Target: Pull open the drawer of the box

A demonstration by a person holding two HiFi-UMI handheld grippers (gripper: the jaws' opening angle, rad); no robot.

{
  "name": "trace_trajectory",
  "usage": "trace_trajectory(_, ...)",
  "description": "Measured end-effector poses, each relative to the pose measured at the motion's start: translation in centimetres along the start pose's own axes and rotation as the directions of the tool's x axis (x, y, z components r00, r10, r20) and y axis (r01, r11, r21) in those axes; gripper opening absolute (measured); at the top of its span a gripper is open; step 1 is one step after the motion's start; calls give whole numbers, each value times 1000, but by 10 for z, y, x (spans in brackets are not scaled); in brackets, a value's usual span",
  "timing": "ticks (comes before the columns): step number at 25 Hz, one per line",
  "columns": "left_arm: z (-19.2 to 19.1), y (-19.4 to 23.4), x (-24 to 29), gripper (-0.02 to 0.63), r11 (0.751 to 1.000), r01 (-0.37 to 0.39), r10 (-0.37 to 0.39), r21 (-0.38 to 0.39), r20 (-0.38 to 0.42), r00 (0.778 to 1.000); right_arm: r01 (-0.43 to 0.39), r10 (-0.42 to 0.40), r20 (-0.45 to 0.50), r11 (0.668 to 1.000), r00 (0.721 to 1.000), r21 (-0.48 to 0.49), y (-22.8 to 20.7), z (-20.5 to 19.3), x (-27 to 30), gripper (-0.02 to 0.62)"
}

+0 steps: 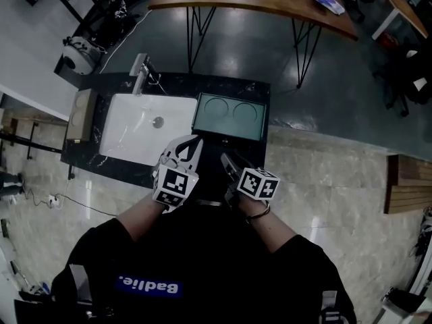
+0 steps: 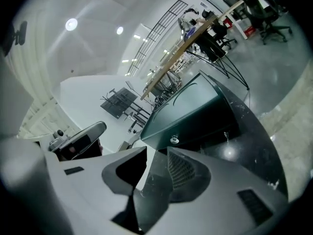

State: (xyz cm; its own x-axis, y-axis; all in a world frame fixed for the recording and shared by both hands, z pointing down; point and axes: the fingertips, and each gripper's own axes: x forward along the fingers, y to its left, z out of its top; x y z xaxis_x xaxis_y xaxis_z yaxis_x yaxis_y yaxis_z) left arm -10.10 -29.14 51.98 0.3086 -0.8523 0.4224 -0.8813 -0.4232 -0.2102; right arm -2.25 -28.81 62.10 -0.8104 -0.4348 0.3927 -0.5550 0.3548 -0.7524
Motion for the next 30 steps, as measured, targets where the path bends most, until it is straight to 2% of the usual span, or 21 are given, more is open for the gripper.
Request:
trace_trajectory(3,-9,8,13,2,998,11,-9,63,-35,999,40,-40,9,999,999,18,-6,-1,5,106)
trace_trajectory(8,-26,25,35,2,980,33,-16,194,-86,996,81,-82,20,997,996,19,-9,1,16,106)
trace_trajectory(9,-31,27,40,2,978,43,-23,203,-102,994,87,-87,20,996,996,15,-9,1,19,129)
trace_trajectory(11,-40,32,49,2,980,64,-40,189,-131,991,105,-106,21,994,994,12,-13,0,23,144)
trace_trajectory(15,-53,35,67,2,988,105,-84,115,-176,981,151,-151,39,988,988,-2,-19,6,26,144)
trace_trajectory(20,-59,35,83,2,983,150,-124,106,-219,968,198,-197,40,980,979,-16,-22,6,31,144)
trace_trajectory(30,-72,42,99,2,980,188,-163,72,-264,950,282,-280,55,959,958,-18,-31,11,44,144)
